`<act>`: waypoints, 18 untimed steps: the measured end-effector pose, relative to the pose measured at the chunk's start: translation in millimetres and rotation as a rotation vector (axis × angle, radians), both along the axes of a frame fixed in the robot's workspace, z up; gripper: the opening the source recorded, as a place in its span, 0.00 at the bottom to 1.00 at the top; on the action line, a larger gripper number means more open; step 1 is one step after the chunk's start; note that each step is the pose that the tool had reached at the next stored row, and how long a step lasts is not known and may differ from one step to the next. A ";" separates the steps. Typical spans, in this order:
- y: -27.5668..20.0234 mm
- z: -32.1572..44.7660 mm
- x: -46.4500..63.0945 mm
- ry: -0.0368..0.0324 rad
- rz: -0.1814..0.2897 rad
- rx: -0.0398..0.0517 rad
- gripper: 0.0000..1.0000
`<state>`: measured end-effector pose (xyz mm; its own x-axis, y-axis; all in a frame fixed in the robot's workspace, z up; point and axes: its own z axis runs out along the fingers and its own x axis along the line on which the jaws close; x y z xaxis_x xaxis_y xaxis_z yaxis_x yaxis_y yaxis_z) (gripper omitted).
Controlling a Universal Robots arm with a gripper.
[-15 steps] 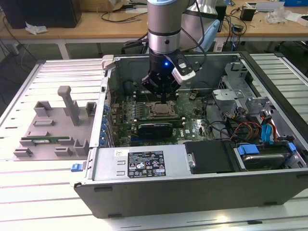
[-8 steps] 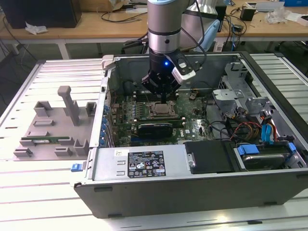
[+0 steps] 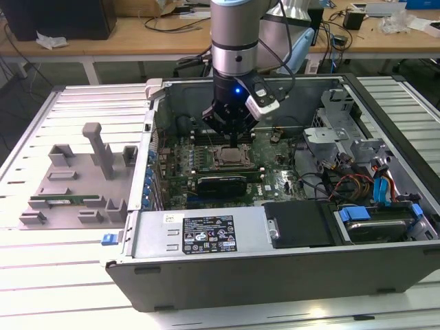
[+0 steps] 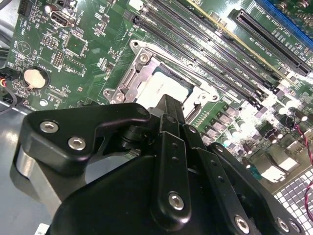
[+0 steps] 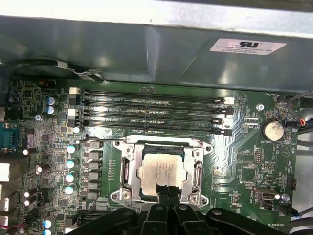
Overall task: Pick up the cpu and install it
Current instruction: 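Install the first cpu locking lever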
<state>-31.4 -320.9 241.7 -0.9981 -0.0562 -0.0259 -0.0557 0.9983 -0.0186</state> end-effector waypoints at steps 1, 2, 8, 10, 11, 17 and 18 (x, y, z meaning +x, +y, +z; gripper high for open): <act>0.0 2.1 0.0 0.0000 0.000 -0.0001 0.11; 0.0 3.5 0.0 0.0000 0.000 -0.0001 0.11; 0.1 11.5 0.0 0.0000 0.000 -0.0008 0.11; 0.1 14.8 0.0 -0.0001 0.000 -0.0010 0.11; 0.2 16.2 0.0 -0.0001 0.000 -0.0013 0.11; 0.3 19.5 0.0 -0.0002 0.000 -0.0024 0.11; 0.3 19.5 0.0 -0.0001 0.000 -0.0026 0.11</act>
